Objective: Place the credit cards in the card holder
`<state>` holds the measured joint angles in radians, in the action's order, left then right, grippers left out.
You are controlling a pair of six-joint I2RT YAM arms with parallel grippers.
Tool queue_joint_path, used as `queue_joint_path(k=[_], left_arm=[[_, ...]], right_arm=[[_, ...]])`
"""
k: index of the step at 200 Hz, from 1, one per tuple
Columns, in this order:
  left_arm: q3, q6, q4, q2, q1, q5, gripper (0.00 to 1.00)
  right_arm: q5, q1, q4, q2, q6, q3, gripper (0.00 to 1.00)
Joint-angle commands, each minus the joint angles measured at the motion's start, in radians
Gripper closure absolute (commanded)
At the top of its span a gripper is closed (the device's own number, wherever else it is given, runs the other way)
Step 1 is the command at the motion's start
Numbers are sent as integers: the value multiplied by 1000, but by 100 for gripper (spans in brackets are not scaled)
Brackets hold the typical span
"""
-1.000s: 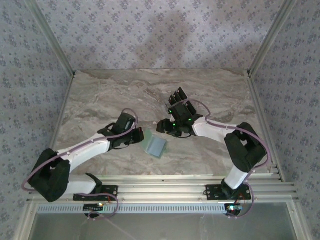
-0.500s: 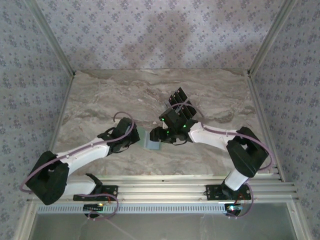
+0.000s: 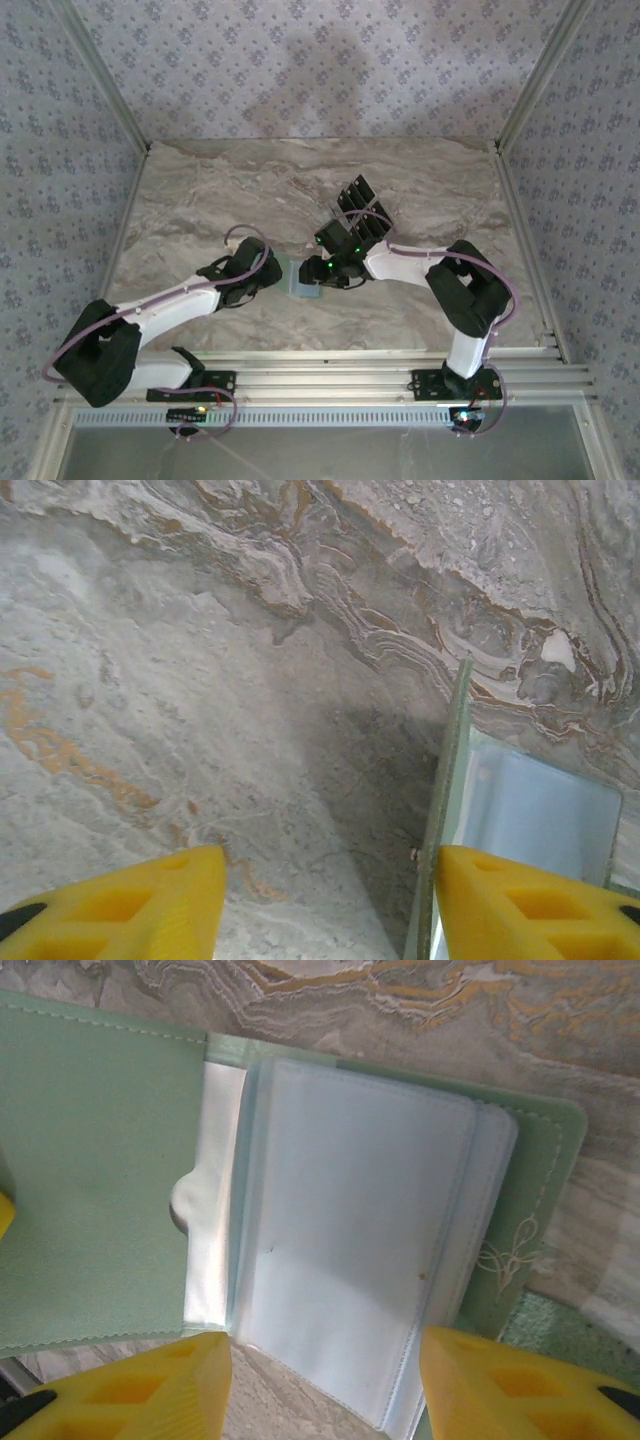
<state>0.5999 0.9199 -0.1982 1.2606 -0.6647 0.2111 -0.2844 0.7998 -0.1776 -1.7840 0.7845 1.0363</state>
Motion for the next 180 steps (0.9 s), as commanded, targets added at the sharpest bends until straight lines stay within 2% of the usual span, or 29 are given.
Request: queue_joint_path(k=[1,79,180], left_arm=[[5,-40,-56,-29,15,33,42],[23,-91,-124,15,46,15,42],[-12,-76,-78,89,46,-13,42]], right_arm=[[6,-8,-22,-6,-19,21,46],[2,-13,-26,-36,-21,37,46],[-21,-14,-53,-85,-37,81,46]])
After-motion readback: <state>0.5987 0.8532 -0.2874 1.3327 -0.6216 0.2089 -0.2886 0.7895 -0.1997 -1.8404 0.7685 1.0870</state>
